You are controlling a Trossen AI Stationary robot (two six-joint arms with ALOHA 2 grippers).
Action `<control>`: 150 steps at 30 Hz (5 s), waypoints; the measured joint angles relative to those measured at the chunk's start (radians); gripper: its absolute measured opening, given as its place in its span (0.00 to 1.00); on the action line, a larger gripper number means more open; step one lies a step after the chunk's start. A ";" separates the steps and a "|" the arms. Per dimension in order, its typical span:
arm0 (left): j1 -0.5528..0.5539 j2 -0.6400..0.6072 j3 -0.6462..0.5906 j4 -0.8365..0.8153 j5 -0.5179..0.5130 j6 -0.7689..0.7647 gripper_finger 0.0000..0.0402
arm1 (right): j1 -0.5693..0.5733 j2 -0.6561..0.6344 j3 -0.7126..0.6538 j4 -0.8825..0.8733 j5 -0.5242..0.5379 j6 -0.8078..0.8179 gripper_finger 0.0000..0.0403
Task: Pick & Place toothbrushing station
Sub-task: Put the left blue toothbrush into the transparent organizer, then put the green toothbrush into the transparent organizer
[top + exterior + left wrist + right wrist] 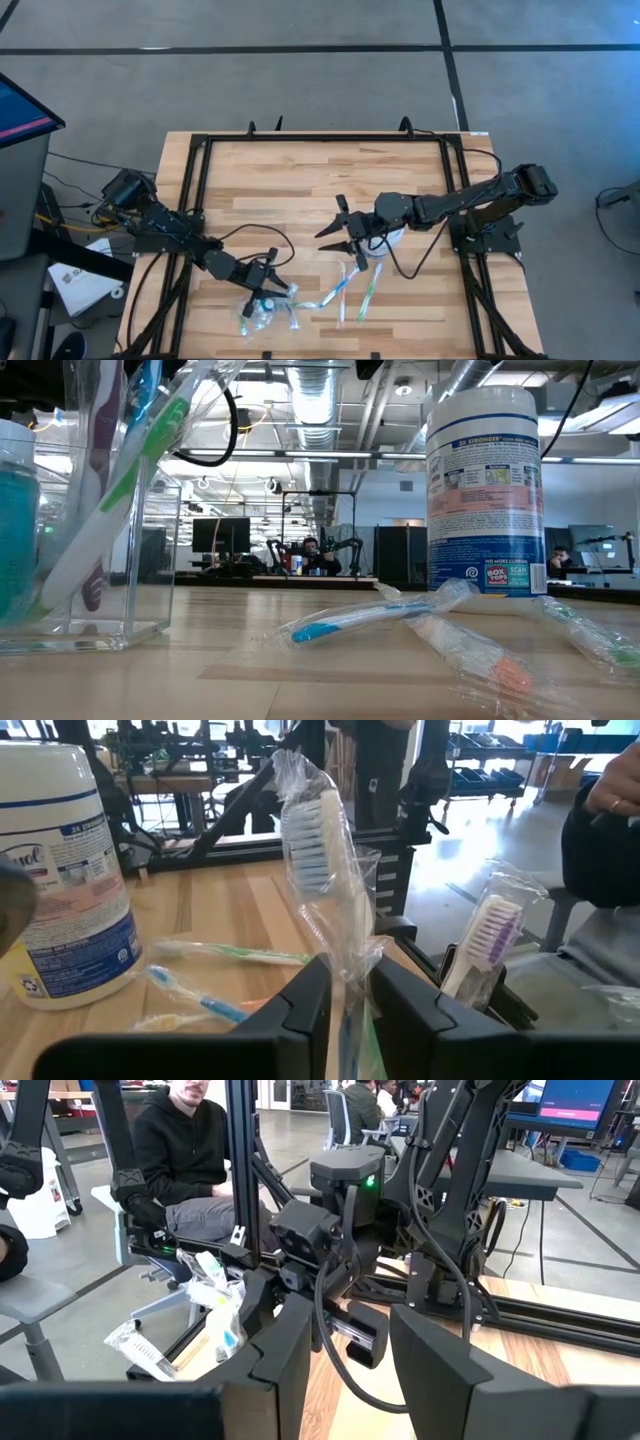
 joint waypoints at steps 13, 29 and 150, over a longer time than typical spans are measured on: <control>0.005 -0.025 0.000 -0.001 0.001 0.031 0.14 | 0.000 0.000 0.000 -0.004 0.000 0.000 0.32; 0.006 -0.026 -0.032 -0.076 -0.011 0.023 0.05 | 0.002 0.000 0.000 -0.021 0.000 0.000 0.32; 0.194 -0.406 -0.033 -0.235 -0.032 0.015 0.35 | 0.557 0.329 0.116 -0.818 0.457 1.599 0.25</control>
